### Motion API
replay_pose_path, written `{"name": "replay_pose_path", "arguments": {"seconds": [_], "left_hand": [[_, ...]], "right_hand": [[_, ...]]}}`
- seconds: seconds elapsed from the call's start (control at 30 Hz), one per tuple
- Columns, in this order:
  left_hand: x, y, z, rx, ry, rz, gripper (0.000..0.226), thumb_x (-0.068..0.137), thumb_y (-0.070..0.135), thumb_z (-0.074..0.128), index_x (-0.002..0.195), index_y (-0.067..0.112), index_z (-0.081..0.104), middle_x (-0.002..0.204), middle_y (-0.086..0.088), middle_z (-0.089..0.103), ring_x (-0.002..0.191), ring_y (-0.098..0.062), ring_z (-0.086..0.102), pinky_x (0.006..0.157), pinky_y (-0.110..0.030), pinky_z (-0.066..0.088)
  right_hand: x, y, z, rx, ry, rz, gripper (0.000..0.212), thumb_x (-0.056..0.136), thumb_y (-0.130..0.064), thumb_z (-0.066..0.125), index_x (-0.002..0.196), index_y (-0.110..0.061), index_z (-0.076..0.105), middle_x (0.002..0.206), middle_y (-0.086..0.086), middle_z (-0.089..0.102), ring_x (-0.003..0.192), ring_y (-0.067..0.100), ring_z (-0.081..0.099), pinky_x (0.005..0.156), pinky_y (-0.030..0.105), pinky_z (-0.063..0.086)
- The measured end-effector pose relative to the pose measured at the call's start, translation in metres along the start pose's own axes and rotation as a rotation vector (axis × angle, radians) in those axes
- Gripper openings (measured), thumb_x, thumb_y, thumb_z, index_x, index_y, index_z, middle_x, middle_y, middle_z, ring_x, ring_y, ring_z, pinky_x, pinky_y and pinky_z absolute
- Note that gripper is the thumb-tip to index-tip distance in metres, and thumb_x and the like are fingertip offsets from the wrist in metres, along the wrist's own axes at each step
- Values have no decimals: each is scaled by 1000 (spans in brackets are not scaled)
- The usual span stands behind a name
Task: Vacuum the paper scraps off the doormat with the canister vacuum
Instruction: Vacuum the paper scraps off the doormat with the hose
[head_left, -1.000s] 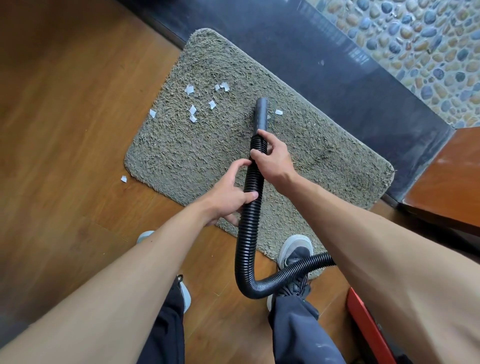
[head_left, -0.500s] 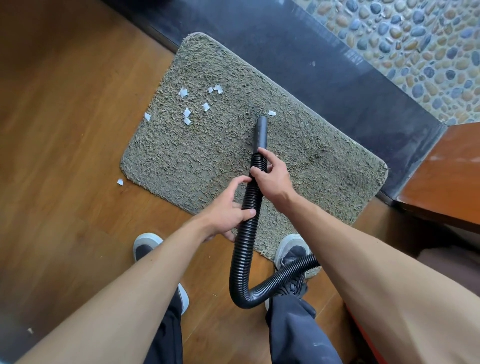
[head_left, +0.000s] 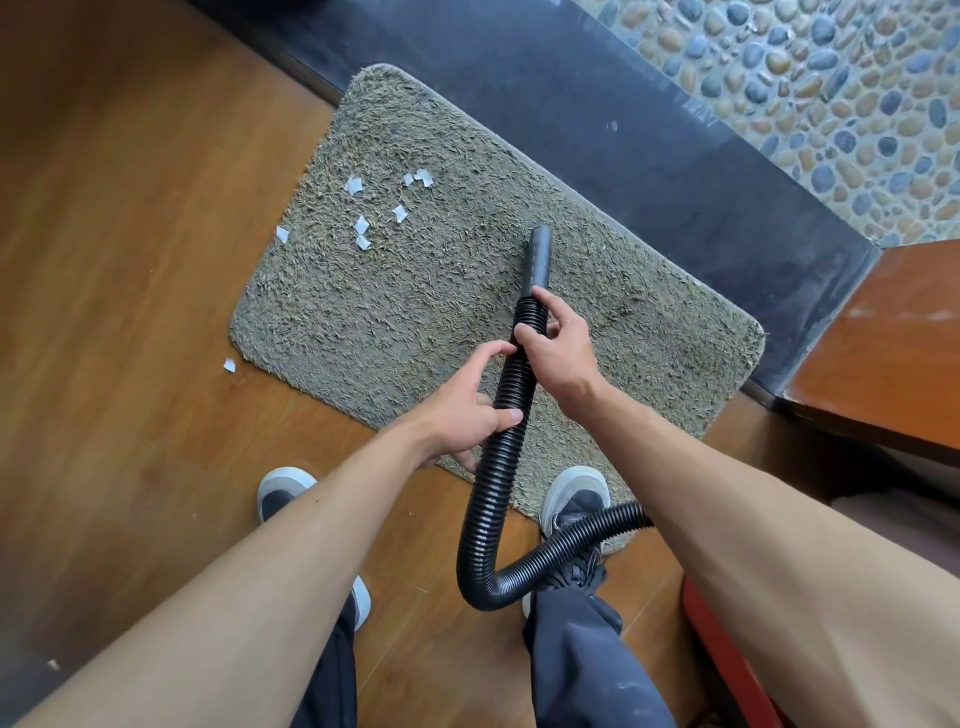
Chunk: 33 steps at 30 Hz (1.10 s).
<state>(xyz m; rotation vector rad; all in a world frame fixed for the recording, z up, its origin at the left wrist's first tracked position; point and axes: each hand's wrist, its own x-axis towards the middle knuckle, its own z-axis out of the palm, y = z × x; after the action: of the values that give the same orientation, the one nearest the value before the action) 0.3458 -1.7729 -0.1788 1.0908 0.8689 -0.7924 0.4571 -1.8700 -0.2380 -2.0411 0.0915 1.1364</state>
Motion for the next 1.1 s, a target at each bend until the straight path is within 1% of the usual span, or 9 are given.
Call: {"name": "replay_pose_path", "arguments": {"seconds": [0.13,0.3,0.4,0.5,0.57,0.67,0.8,0.97,1.1], "left_hand": [[-3,-3,-5,6,13,9,67,96,7,59,135,52,30,95,-11,71,74,-19,69,64,-52,59],[-13,-14,-16,-63,37,7,67,95,7,60,137,50,29,92,-9,71,73,-19,68,61,-48,58],[-24,-26,-29,-112,53,-6,66,96,9,61,135,51,30,98,-10,72,78,-22,70,66,-53,59],[-35,-38,-43,-162,73,-23,67,96,11,62,137,52,28,105,-10,73,87,-24,73,68,-53,61],[-42,-44,-53,-192,87,-33,66,96,11,61,136,52,29,107,-12,73,93,-29,73,71,-57,60],[-53,-53,-66,-251,93,-41,64,97,10,61,134,52,29,111,-15,72,96,-31,73,72,-58,60],[-62,-65,-85,-295,102,-44,64,96,9,61,132,52,32,111,-16,72,97,-30,72,73,-57,60],[-70,-77,-98,-353,107,-36,62,96,9,62,125,55,32,110,-14,72,96,-28,72,74,-58,59],[-75,-87,-108,-371,110,-34,64,95,9,62,125,56,32,109,-14,73,99,-30,71,78,-61,58]], "right_hand": [[1,-4,5,-12,-9,9,58,83,-20,62,139,-30,51,87,-7,60,80,13,63,92,47,55],[-1,-13,26,-66,-85,16,63,75,-28,62,137,-32,52,87,-11,57,82,14,61,92,49,55],[-3,-19,43,-90,-133,15,64,75,-25,62,137,-30,52,89,-7,60,88,20,64,91,51,56],[-6,-27,63,-120,-190,22,62,80,-21,64,139,-32,50,103,4,64,93,24,67,89,50,57],[-8,-33,78,-159,-223,8,62,83,-17,64,142,-30,48,111,8,64,96,23,67,90,48,57],[-11,-41,98,-242,-246,-27,64,85,-17,63,145,-29,45,108,6,62,87,18,65,89,44,57],[-14,-48,121,-299,-254,-48,64,86,-16,63,147,-26,43,103,5,61,83,17,64,89,45,57],[-20,-58,142,-399,-286,-95,63,87,-19,62,147,-23,44,113,10,66,95,23,69,90,44,57],[-24,-62,158,-478,-277,-135,60,87,-20,62,145,-25,48,99,0,63,88,17,65,89,44,57]]}}
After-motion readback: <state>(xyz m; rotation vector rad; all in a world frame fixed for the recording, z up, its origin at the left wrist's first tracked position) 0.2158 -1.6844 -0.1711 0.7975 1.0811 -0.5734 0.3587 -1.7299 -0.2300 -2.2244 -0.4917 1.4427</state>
